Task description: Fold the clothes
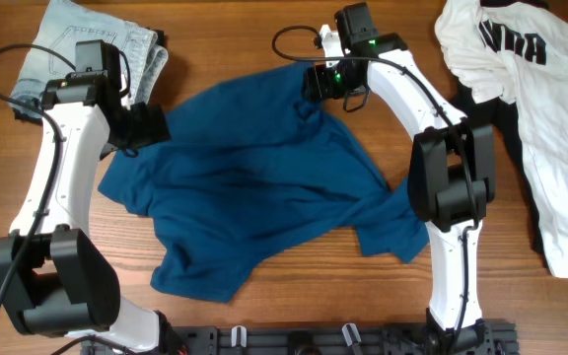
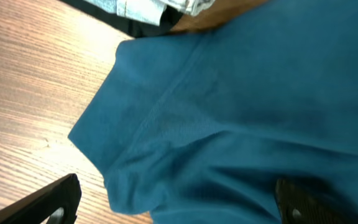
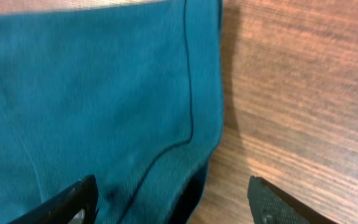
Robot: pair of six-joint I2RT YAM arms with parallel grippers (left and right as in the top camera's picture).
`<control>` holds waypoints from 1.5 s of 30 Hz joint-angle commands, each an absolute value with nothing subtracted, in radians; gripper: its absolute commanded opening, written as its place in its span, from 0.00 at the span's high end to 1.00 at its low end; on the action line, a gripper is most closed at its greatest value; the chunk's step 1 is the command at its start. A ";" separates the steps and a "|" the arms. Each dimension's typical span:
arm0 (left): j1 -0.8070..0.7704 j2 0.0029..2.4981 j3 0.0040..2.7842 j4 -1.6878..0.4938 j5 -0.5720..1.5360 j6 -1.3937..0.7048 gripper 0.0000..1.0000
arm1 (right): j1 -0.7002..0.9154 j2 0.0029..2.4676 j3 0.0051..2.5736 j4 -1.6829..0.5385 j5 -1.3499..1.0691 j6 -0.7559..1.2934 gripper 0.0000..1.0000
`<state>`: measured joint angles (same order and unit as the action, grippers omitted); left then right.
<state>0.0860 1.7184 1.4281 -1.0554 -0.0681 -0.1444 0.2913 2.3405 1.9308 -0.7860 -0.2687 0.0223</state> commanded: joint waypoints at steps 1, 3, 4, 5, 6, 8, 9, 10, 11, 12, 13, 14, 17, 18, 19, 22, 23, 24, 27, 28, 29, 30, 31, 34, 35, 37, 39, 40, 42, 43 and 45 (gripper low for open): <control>0.087 1.719 1.507 -1.064 0.009 -0.112 0.00 | 0.290 2.366 1.940 -0.797 -0.285 -0.027 0.21; 0.087 1.719 1.529 -1.063 0.084 -0.112 0.00 | 0.290 2.366 1.940 -0.798 -0.285 -0.028 0.21; 0.087 1.719 1.532 -1.063 0.118 -0.112 0.00 | 0.290 2.366 1.940 -0.797 -0.285 -0.027 0.21; 0.087 1.719 1.532 -1.065 0.135 -0.112 0.00 | 0.290 2.366 1.940 -0.797 -0.285 -0.031 0.21; 0.087 1.719 1.532 -1.072 0.134 -0.112 0.00 | 0.290 2.366 1.940 -0.796 -0.284 -0.042 0.21; 0.087 1.719 1.532 -1.076 0.134 -0.112 0.00 | 0.290 2.366 1.940 -0.787 -0.284 -0.051 0.21; 0.087 1.719 1.532 -1.076 0.134 -0.112 0.00 | 0.290 2.366 1.940 -0.772 -0.281 -0.051 0.21; 0.087 1.719 1.532 -1.076 0.135 -0.112 0.00 | 0.290 2.366 1.940 -0.759 -0.273 -0.050 0.21; 0.087 1.719 1.532 -1.074 0.134 -0.112 0.00 | 0.290 2.366 1.940 -0.737 -0.256 -0.049 0.21; 0.087 1.719 1.532 -1.072 0.134 -0.112 0.00 | 0.290 2.368 1.940 -0.721 -0.246 -0.049 0.21; 0.087 1.719 1.532 -1.070 0.134 -0.112 0.00 | 0.290 2.373 1.940 -0.707 -0.236 -0.049 0.21; 0.087 1.719 1.532 -1.068 0.134 -0.112 0.00 | 0.290 2.383 1.940 -0.690 -0.214 -0.048 0.21; 0.087 1.719 1.532 -1.063 0.134 -0.112 0.00 | 0.280 2.437 1.940 -0.659 -0.222 -0.036 0.21; 0.087 1.719 1.532 -1.063 0.134 -0.112 0.00 | 0.280 2.448 1.940 -0.657 -0.225 -0.037 0.21; 0.087 1.719 1.532 -1.063 0.134 -0.112 0.00 | 0.280 2.455 1.940 -0.657 -0.224 -0.036 0.21; 0.087 1.719 1.532 -1.063 0.134 -0.112 0.00 | 0.289 2.484 1.940 -0.648 -0.224 -0.038 0.21; 0.087 1.719 1.532 -1.063 0.134 -0.112 0.00 | 0.293 2.497 1.940 -0.645 -0.224 -0.038 0.21; 0.087 1.719 1.532 -1.063 0.134 -0.112 0.00 | 0.299 2.511 1.940 -0.644 -0.224 -0.040 0.21; 0.087 1.719 1.532 -1.064 0.134 -0.112 0.00 | 0.319 2.547 1.940 -0.643 -0.220 -0.046 0.21; 0.087 1.719 1.532 -1.065 0.134 -0.112 0.00 | 0.327 2.556 1.940 -0.644 -0.212 -0.045 0.21; 0.087 1.719 1.532 -1.065 0.134 -0.112 0.00 | 0.331 2.560 1.940 -0.645 -0.208 -0.046 0.21; 0.087 1.719 1.532 -1.065 0.134 -0.112 0.00 | 0.334 2.563 1.940 -0.649 -0.208 -0.045 0.20; 0.087 1.719 1.532 -1.065 0.134 -0.112 0.00 | 0.335 2.563 1.939 -0.653 -0.208 -0.046 0.20; 0.087 1.719 1.532 -1.063 0.134 -0.112 0.00 | 0.337 2.563 1.939 -0.681 -0.208 -0.050 0.21; 0.087 1.719 1.532 -1.063 0.134 -0.112 0.00 | 0.338 2.563 1.939 -0.687 -0.209 -0.051 0.20; 0.087 1.719 1.532 -1.064 0.134 -0.112 0.00 | 0.341 2.563 1.939 -0.709 -0.209 -0.052 0.20; 0.087 1.719 1.532 -1.064 0.134 -0.112 0.00 | 0.341 2.563 1.939 -0.720 -0.209 -0.051 0.20; 0.087 1.719 1.532 -1.064 0.134 -0.112 0.00 | 0.341 2.563 1.939 -0.727 -0.209 -0.052 0.20; 0.087 1.719 1.532 -1.064 0.134 -0.112 0.00 | 0.341 2.563 1.939 -0.741 -0.209 -0.052 0.20; 0.087 1.719 1.532 -1.064 0.134 -0.112 0.00 | 0.341 2.563 1.939 -0.746 -0.209 -0.052 0.19; 0.087 1.719 1.532 -1.064 0.134 -0.112 0.00 | 0.341 2.563 1.939 -0.743 -0.209 -0.052 0.19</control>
